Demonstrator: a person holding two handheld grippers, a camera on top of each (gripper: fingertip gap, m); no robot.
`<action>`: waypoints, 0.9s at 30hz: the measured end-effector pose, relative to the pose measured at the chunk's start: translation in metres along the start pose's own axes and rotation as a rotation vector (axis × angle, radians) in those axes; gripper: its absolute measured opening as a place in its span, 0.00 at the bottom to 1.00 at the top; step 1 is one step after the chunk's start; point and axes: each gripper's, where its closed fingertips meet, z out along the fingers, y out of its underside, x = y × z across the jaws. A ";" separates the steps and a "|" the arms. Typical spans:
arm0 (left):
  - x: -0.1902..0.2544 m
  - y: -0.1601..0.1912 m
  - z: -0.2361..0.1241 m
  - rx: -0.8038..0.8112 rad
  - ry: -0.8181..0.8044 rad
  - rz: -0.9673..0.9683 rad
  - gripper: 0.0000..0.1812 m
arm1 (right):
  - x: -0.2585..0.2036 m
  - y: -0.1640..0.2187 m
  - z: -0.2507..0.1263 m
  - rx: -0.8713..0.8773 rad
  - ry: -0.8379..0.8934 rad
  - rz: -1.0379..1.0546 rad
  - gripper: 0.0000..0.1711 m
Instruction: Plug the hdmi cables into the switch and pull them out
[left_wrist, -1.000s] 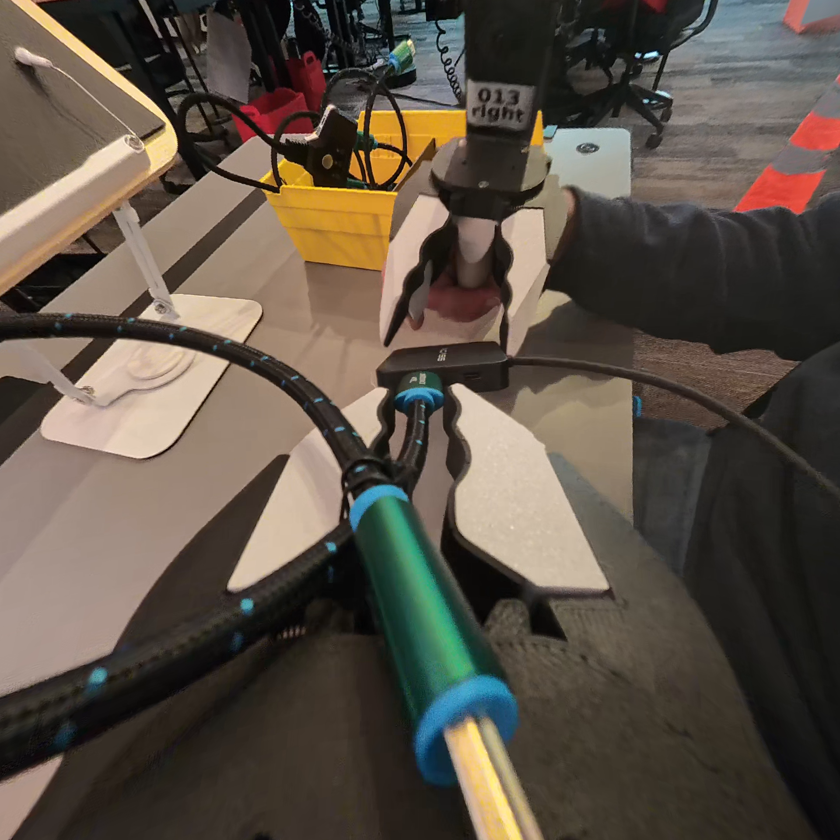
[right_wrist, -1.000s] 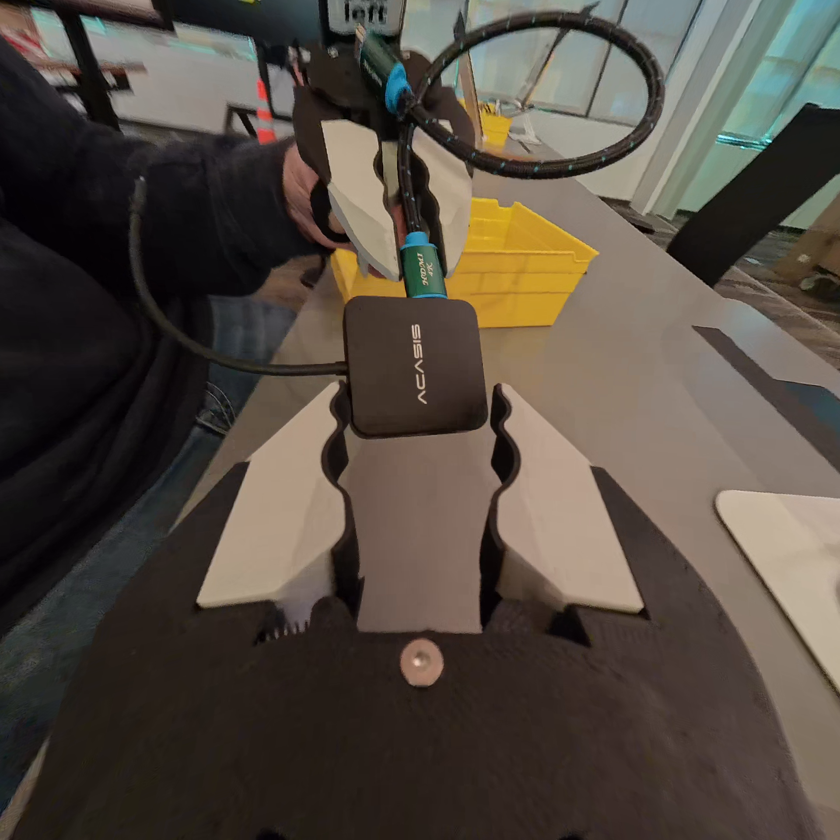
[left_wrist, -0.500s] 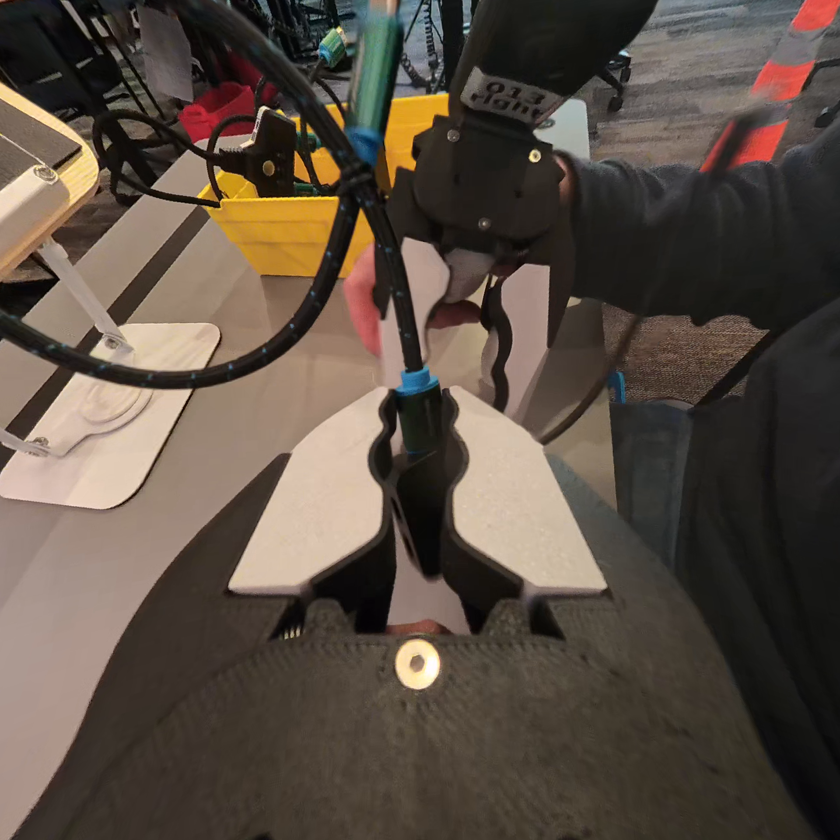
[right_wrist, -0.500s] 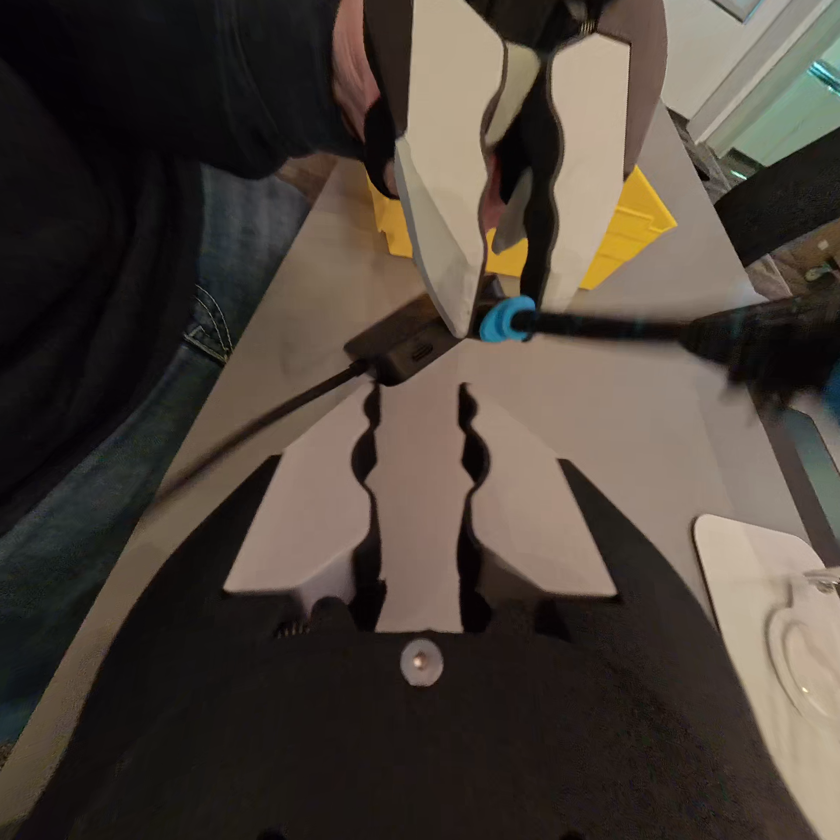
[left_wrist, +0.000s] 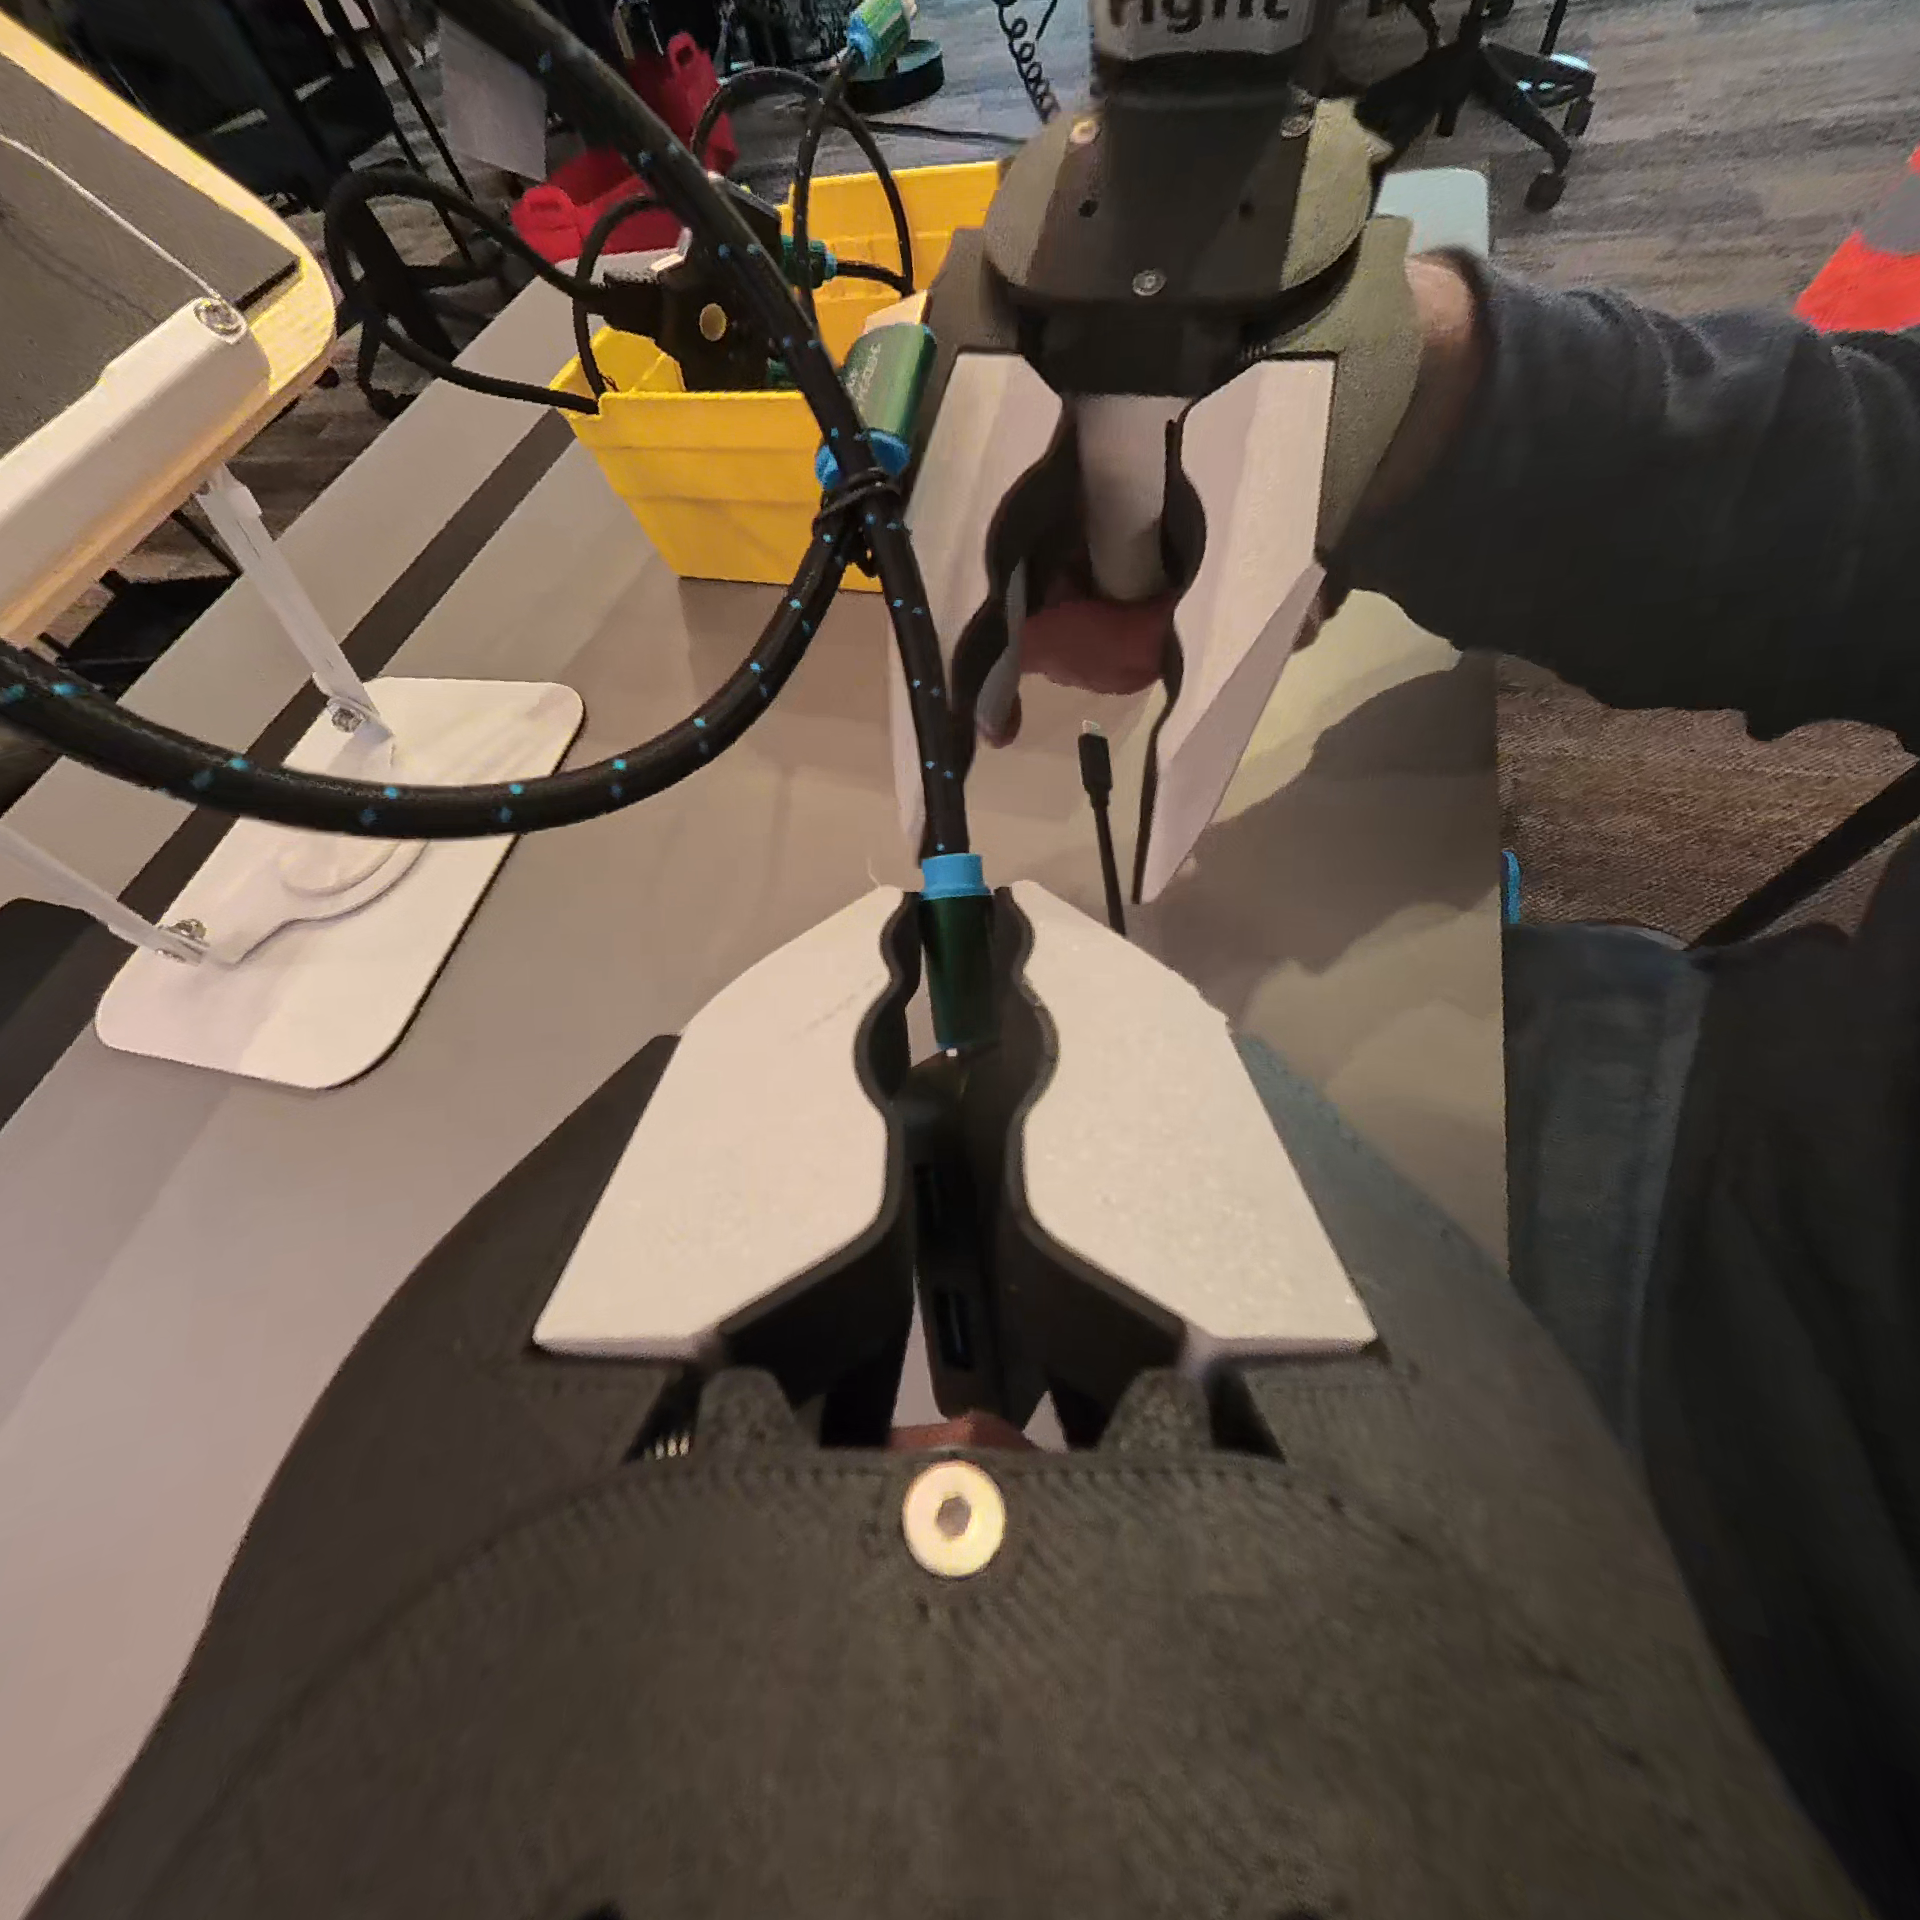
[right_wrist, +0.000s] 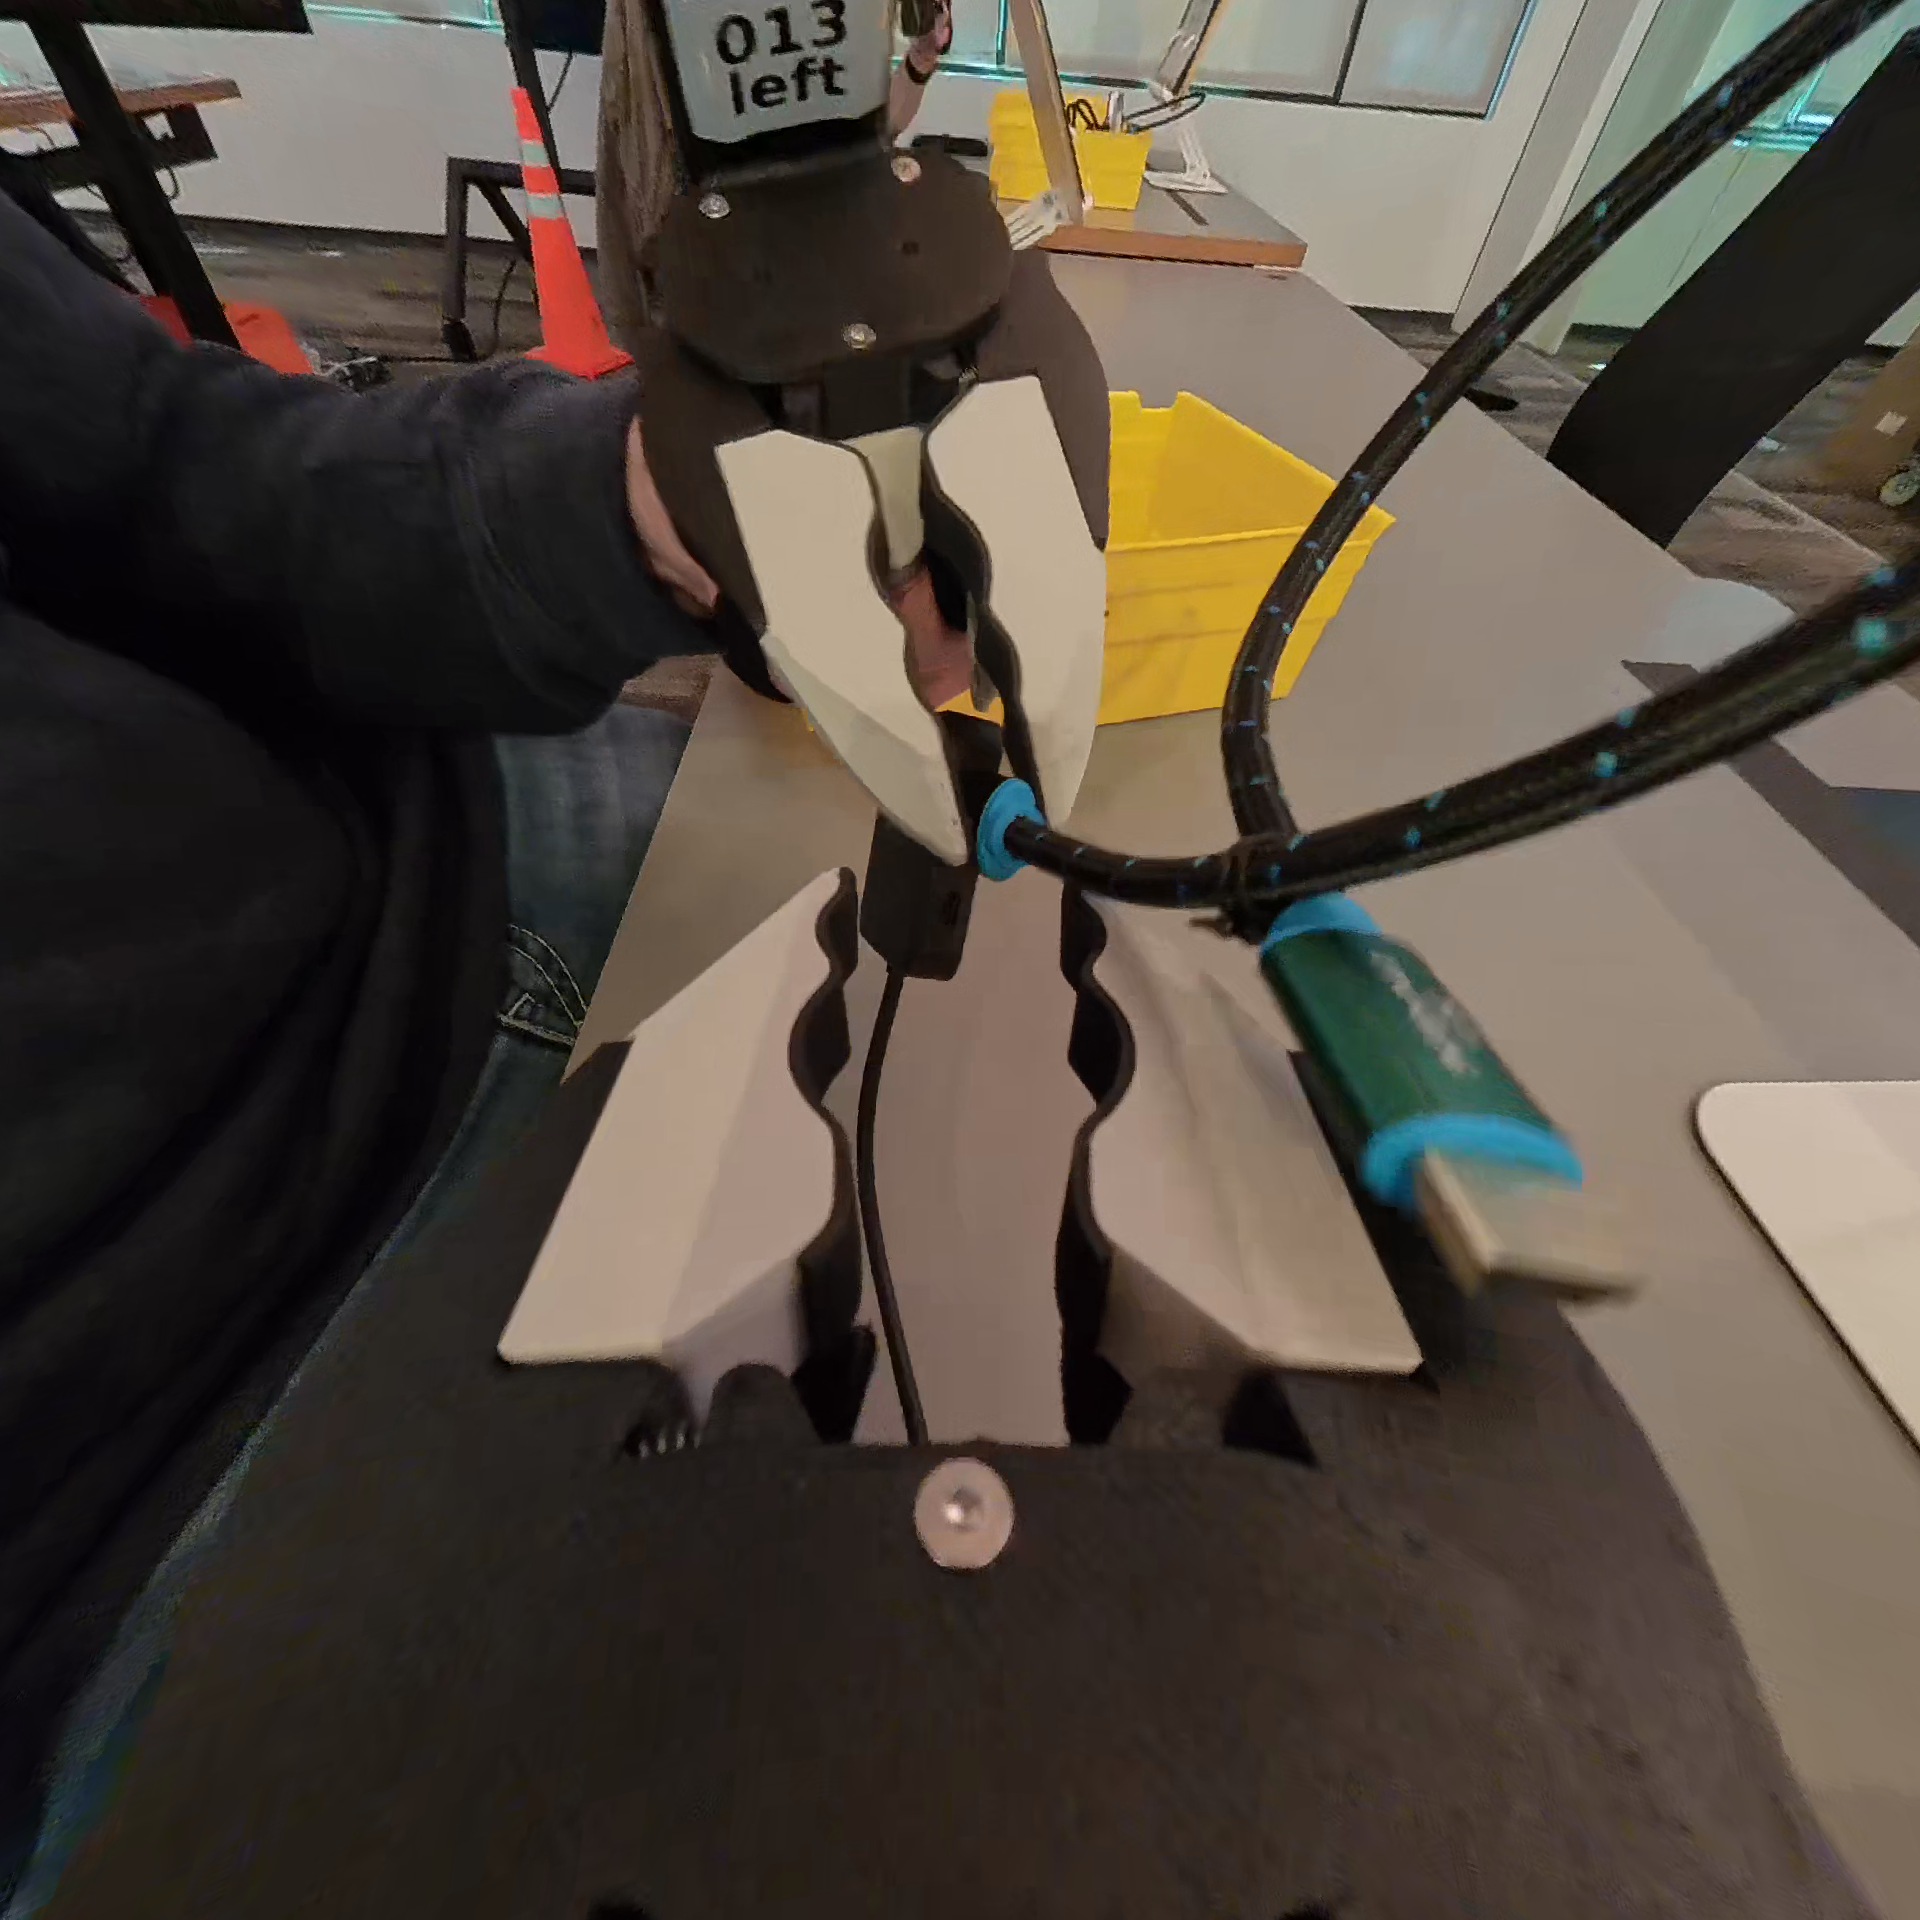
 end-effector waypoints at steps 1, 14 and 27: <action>0.002 -0.001 0.001 0.001 0.007 0.010 0.07 | 0.001 0.002 0.003 -0.006 0.002 0.010 0.23; 0.013 -0.016 0.005 0.091 0.029 0.002 0.07 | -0.010 0.014 0.033 -0.047 -0.032 0.027 0.09; -0.020 -0.045 -0.051 0.259 -0.101 -0.063 0.12 | 0.036 -0.033 -0.057 -0.091 0.228 -0.027 0.07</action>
